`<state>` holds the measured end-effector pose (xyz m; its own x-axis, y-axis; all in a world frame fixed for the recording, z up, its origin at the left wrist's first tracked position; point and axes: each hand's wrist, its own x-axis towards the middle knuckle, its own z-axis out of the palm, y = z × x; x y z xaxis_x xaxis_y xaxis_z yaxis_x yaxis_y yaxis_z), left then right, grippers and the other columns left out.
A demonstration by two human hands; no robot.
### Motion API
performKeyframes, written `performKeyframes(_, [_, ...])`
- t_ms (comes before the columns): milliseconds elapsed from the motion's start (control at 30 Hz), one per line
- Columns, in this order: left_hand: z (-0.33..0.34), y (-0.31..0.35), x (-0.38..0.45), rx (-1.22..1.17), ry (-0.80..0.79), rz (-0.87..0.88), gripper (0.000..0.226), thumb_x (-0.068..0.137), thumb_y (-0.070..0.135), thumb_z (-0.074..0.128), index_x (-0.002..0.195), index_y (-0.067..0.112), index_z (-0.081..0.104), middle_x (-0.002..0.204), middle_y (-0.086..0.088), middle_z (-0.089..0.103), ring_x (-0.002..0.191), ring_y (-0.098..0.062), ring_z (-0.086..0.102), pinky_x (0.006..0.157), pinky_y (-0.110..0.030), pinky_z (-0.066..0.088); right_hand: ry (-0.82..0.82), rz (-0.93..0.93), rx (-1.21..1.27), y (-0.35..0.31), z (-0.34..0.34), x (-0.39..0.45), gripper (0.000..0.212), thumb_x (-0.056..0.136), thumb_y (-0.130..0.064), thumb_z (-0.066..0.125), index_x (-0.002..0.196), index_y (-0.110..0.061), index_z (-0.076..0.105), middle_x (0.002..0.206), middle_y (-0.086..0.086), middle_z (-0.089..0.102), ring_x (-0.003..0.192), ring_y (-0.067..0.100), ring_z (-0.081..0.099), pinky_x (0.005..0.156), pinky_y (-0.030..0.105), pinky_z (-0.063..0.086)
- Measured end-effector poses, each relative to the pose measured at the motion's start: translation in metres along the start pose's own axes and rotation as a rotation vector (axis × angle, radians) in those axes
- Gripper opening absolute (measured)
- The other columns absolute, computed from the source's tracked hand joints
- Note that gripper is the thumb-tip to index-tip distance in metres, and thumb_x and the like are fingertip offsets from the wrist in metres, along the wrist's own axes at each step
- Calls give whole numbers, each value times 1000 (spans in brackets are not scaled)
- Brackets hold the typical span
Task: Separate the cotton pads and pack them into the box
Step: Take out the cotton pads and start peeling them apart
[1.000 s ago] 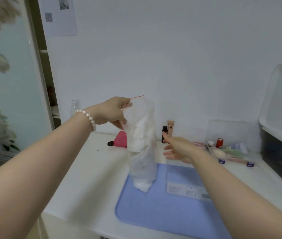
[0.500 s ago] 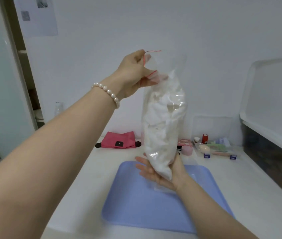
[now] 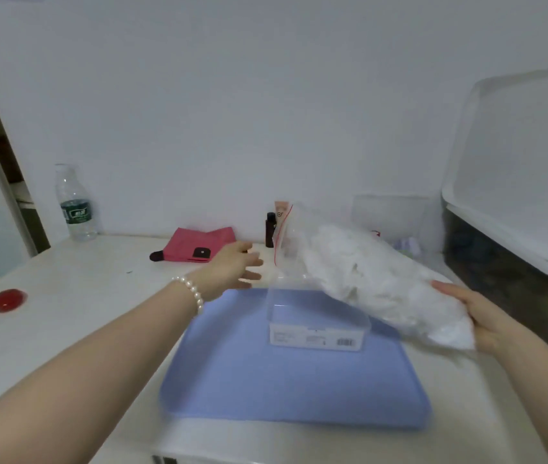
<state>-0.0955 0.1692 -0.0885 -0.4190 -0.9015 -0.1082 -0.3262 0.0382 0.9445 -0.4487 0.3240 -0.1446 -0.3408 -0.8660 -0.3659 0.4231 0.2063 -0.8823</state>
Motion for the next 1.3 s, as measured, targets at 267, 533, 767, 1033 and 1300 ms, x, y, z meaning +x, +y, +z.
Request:
performKeyframes(267, [-6, -100, -6, 1133, -222, -113, 53, 100, 47, 21, 148, 27, 15, 155, -12, 15, 141, -36, 15, 113, -49, 17, 55, 130, -49, 23, 12, 17, 50, 71, -33, 67, 114, -7, 63, 103, 17, 70, 91, 36, 62, 91, 48, 44])
performKeyframes(533, [-31, -124, -5, 1074, -107, -200, 56, 97, 55, 13, 149, 35, 6, 159, 0, -1, 146, -26, -3, 110, -63, 7, -2, 134, -81, 32, 41, 34, 50, 73, -35, 69, 115, -9, 64, 110, 19, 68, 103, 38, 60, 98, 52, 43])
performKeyframes(767, [-66, -138, -13, 1024, -16, -258, 50, 99, 49, 12, 148, 37, 12, 158, 7, 6, 146, -19, -1, 112, -60, -1, -64, 182, -163, 44, 75, 45, 55, 68, -39, 72, 113, -7, 66, 112, 20, 66, 101, 38, 61, 90, 47, 48])
performKeyframes(1033, [-51, -69, -13, 468, 521, 377, 14, 92, 13, 56, 97, 13, 69, 94, 3, 66, 88, -9, 60, 71, -12, 39, 27, 124, -163, 5, 38, 38, 47, 68, -30, 65, 105, -2, 65, 87, 19, 72, 80, 34, 66, 79, 43, 48])
performKeyframes(1300, [59, -2, -1, 499, -43, 705, 26, 89, 10, 61, 115, 9, 67, 111, 2, 66, 94, -1, 56, 83, 2, 33, 349, 131, -161, -28, -35, 14, 59, 74, -32, 68, 122, 0, 56, 84, 25, 69, 65, 32, 68, 70, 38, 56])
